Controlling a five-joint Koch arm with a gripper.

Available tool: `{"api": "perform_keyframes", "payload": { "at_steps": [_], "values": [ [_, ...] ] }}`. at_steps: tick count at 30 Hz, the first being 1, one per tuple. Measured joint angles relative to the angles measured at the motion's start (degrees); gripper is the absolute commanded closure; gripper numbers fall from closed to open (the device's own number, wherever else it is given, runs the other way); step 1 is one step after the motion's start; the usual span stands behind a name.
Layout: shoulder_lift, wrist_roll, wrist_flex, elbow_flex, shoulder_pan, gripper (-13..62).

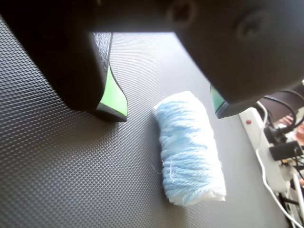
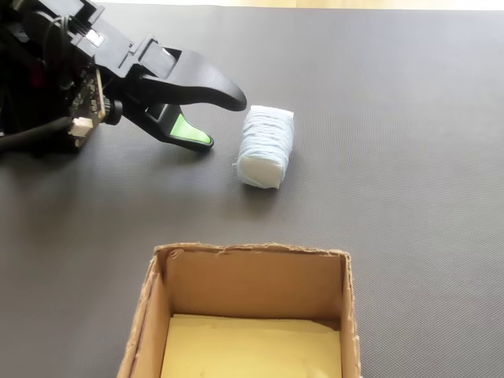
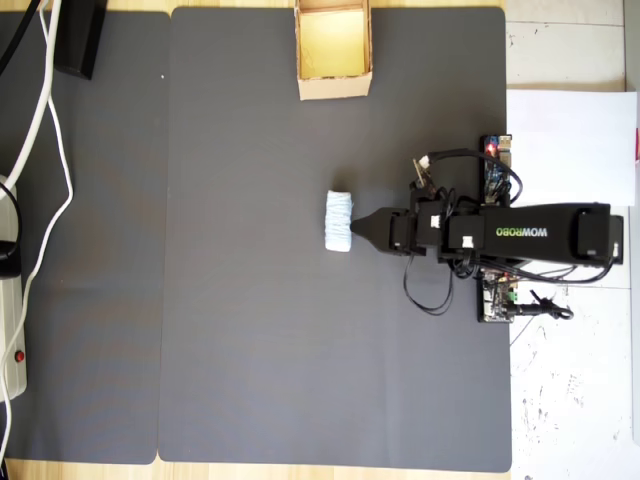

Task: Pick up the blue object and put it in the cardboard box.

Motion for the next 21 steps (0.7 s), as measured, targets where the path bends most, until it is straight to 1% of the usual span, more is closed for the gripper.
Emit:
{"api": "perform_keyframes", "payload": {
  "at_steps": [21],
  "values": [
    [0.0,0.6,0.0,0.0,0.2,14.9]
  ]
}}
